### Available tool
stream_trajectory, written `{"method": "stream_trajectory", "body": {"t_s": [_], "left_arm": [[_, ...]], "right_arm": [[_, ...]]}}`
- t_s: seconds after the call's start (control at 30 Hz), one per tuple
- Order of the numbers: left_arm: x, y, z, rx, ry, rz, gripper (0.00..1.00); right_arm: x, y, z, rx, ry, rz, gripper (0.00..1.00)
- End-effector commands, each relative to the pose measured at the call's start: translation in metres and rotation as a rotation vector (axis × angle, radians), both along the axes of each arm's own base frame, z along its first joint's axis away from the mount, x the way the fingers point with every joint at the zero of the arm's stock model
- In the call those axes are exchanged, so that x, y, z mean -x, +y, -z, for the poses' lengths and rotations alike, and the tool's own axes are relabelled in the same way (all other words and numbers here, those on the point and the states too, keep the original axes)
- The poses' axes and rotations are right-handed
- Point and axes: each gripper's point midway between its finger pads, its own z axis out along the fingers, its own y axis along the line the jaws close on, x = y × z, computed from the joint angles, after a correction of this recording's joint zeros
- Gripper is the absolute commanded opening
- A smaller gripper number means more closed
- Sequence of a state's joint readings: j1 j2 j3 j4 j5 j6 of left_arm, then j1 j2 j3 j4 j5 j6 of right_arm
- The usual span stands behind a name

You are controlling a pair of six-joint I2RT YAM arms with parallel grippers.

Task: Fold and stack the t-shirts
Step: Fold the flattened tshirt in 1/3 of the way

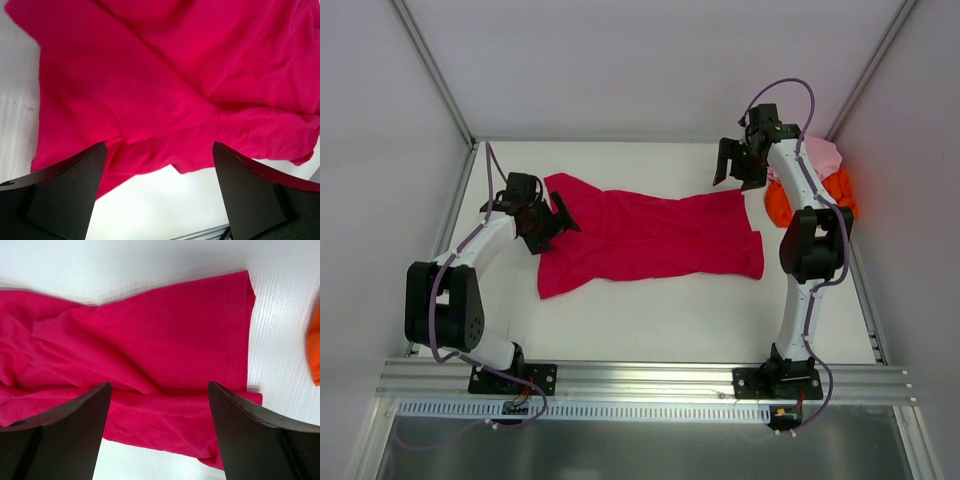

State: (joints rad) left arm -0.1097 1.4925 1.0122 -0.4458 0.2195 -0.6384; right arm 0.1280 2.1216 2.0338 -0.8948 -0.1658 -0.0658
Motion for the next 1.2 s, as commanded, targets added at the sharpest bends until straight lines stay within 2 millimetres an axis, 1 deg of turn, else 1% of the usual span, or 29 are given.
{"method": "stream_trajectory", "body": {"t_s": [0.0, 0.03, 0.13, 0.23, 0.5, 0.63, 0.7, 0.73, 0.8, 0.93, 1.03, 1.17], "left_arm": [[-0.023, -0.003, -0.008, 0.006, -0.063, 0.023, 0.88], [-0.024, -0.004, -0.007, 0.014, -0.065, 0.025, 0.88], [-0.027, -0.005, 0.005, 0.018, -0.044, 0.021, 0.88], [-0.027, -0.007, 0.010, 0.028, -0.032, 0.022, 0.88], [-0.024, -0.008, 0.010, 0.018, -0.033, 0.028, 0.88], [-0.016, -0.007, 0.018, 0.008, 0.017, 0.020, 0.88], [-0.009, 0.000, 0.018, -0.020, 0.032, -0.009, 0.88], [-0.004, 0.003, 0.022, -0.032, 0.046, -0.018, 0.88], [-0.002, 0.004, 0.026, -0.040, 0.052, -0.022, 0.88], [-0.004, 0.003, 0.034, -0.035, 0.066, -0.020, 0.87], [-0.008, 0.002, 0.036, -0.031, 0.062, -0.018, 0.87], [-0.015, 0.000, 0.036, -0.029, 0.048, -0.004, 0.81]], "right_arm": [[0.007, -0.002, -0.034, 0.007, -0.072, -0.016, 0.83], [0.008, -0.003, -0.036, 0.010, -0.074, -0.020, 0.82], [0.009, -0.004, -0.040, 0.019, -0.082, -0.020, 0.83], [0.011, -0.006, -0.040, 0.030, -0.081, -0.020, 0.82], [0.010, -0.008, -0.038, 0.037, -0.077, -0.015, 0.82], [0.009, -0.008, -0.037, 0.035, -0.072, -0.016, 0.83], [0.010, -0.008, -0.037, 0.038, -0.071, -0.015, 0.83], [0.009, -0.008, -0.036, 0.040, -0.072, -0.015, 0.83], [0.010, -0.008, -0.036, 0.038, -0.068, -0.017, 0.82], [0.010, -0.007, -0.033, 0.032, -0.060, -0.019, 0.82], [0.010, -0.007, -0.033, 0.034, -0.060, -0.019, 0.82], [0.010, -0.007, -0.034, 0.035, -0.062, -0.021, 0.82]]}}
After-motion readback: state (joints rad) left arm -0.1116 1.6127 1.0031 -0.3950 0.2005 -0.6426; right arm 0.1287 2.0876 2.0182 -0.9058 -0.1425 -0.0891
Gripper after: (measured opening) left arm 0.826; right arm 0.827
